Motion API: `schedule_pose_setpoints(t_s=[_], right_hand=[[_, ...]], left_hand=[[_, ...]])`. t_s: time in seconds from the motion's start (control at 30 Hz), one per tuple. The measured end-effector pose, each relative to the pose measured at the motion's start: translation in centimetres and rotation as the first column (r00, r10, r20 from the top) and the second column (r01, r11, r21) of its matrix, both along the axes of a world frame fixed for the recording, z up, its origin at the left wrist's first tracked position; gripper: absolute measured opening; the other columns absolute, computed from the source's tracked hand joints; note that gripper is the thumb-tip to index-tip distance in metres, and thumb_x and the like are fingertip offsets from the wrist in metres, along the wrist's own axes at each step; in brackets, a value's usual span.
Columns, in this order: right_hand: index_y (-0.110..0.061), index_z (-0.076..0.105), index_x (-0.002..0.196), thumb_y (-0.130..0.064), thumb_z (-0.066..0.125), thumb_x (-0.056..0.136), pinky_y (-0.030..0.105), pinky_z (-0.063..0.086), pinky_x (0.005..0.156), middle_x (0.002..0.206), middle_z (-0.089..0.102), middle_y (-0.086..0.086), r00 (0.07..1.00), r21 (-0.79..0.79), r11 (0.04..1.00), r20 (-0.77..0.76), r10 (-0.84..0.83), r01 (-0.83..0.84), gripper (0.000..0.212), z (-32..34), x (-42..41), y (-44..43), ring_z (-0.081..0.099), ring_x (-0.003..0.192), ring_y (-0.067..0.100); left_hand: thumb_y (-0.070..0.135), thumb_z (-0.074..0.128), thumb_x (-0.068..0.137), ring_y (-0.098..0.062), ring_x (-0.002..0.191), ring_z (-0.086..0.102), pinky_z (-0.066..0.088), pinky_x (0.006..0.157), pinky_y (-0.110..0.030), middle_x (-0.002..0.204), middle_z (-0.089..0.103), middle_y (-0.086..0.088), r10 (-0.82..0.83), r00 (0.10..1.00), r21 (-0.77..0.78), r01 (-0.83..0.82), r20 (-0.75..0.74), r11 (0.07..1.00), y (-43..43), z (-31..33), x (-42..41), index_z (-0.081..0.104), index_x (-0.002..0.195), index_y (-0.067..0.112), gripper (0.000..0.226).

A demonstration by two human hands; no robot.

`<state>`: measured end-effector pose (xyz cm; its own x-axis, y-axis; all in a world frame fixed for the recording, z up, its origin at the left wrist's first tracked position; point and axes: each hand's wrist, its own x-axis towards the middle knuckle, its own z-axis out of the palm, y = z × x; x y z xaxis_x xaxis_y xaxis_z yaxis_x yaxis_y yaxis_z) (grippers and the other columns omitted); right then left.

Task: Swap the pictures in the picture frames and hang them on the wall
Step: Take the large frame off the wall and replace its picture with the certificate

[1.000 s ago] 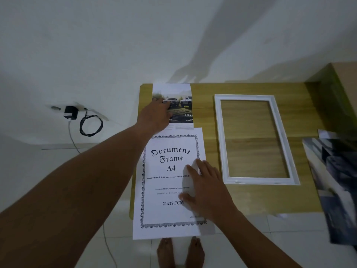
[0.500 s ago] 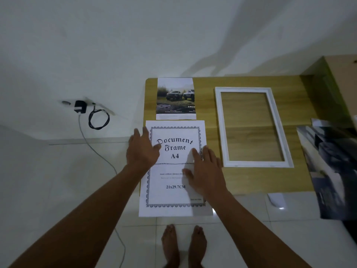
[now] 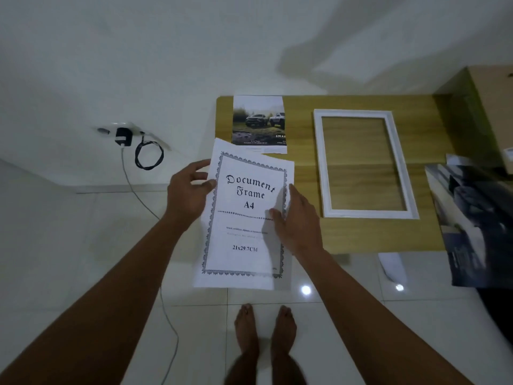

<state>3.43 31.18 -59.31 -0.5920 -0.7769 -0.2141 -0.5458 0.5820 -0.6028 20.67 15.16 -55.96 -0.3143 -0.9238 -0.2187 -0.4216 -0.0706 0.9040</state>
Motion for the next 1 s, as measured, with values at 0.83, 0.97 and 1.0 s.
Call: schedule_pose_setpoints(t_s=[0.83,0.97,1.0], right_hand=[[-0.010,0.044,0.145,-0.028,0.052,0.101,0.021,0.034,0.094,0.145,0.050,0.008,0.981,-0.180,0.969,0.120,-0.149,0.169,0.048,17.6,-8.6,0.6,0.046,0.132,0.025],[-0.017,0.042,0.145,-0.050,0.048,0.099,0.030,0.043,0.095,0.141,0.055,0.005,0.997,-0.224,0.974,0.070,-0.018,0.033,0.057,19.7,-8.1,0.9,0.056,0.123,0.024],[-0.020,0.038,0.147,-0.055,0.048,0.097,0.034,0.047,0.096,0.142,0.055,0.003,0.997,-0.220,0.975,0.076,0.005,0.012,0.062,19.6,-8.1,1.0,0.057,0.122,0.024]], left_hand=[[0.010,0.066,0.081,-0.010,0.083,0.065,0.055,0.087,-0.027,0.096,0.070,0.001,-0.196,0.980,-0.152,0.190,-0.025,0.970,-1.2,16.3,-14.2,0.051,0.138,0.031,0.063],[0.005,0.060,0.087,-0.008,0.077,0.061,0.053,0.057,-0.010,0.099,0.065,-0.002,-0.211,0.977,-0.225,0.210,0.016,0.952,0.6,17.7,-18.5,0.046,0.142,0.026,0.061],[0.005,0.060,0.086,-0.012,0.081,0.063,0.055,0.062,-0.014,0.099,0.065,-0.002,-0.214,0.976,-0.243,0.216,0.035,0.946,0.9,18.0,-19.5,0.046,0.143,0.026,0.062]])
